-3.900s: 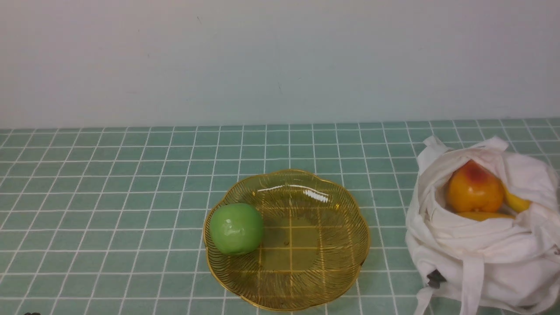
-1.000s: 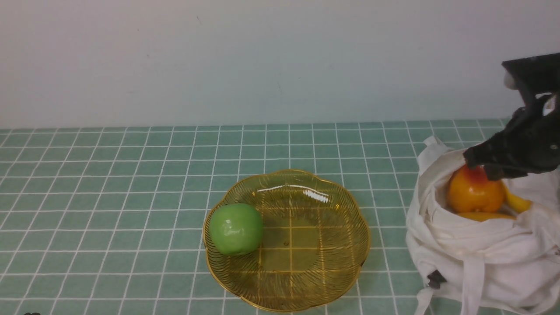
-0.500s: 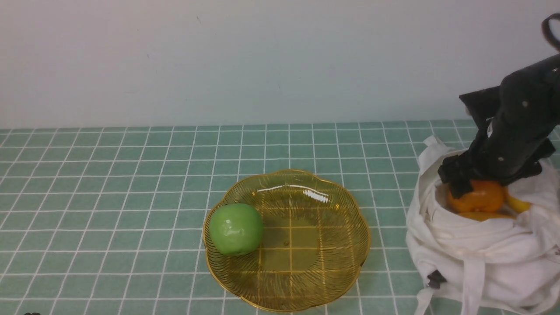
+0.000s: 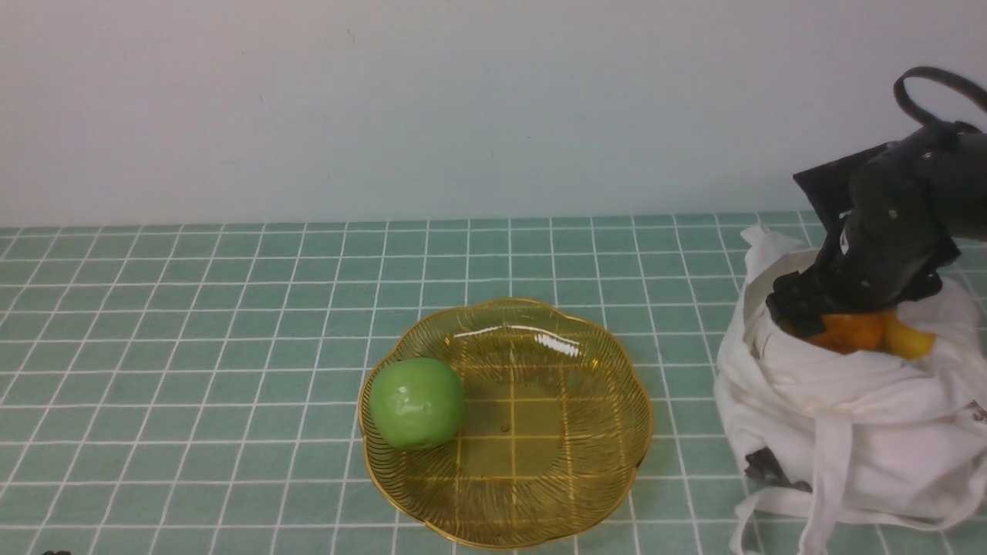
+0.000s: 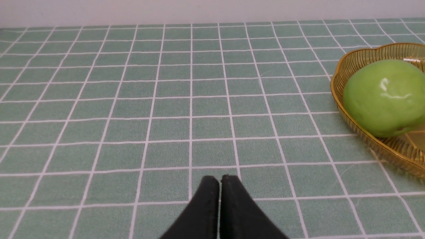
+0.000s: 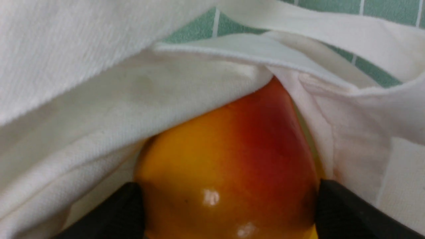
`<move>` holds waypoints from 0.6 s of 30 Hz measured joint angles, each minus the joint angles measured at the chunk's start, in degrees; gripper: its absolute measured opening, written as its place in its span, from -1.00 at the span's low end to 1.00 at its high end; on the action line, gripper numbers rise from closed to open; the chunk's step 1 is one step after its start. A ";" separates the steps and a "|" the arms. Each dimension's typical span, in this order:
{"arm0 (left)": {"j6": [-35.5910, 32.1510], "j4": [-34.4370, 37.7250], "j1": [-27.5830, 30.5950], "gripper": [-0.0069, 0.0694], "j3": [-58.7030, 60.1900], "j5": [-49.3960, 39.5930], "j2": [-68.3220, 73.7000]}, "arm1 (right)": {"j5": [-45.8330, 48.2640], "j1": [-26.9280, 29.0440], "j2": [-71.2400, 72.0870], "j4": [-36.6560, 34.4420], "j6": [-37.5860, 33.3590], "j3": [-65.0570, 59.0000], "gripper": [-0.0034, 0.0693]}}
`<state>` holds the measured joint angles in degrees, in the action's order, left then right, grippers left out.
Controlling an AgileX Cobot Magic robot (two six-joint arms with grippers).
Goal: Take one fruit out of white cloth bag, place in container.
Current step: 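Reach into the cloth bag and grasp a fruit inside it with the right gripper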
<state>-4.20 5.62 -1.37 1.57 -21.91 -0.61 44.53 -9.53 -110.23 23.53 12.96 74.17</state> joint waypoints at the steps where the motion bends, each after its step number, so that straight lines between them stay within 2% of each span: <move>1: 0.00 0.00 0.00 -0.84 0.00 0.00 0.00 | -0.15 0.00 -0.19 0.14 0.13 0.17 0.74; 13: 0.00 0.00 0.00 -0.84 0.00 0.00 0.00 | 1.90 -0.14 0.47 0.43 1.31 0.18 0.70; 18: 0.00 0.00 0.00 -0.84 0.00 0.00 0.00 | 7.59 -0.90 5.94 -3.94 0.68 -0.27 0.70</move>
<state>-4.20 5.62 -1.37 1.57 -21.91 -0.61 52.12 -10.43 -104.29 19.59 13.63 73.90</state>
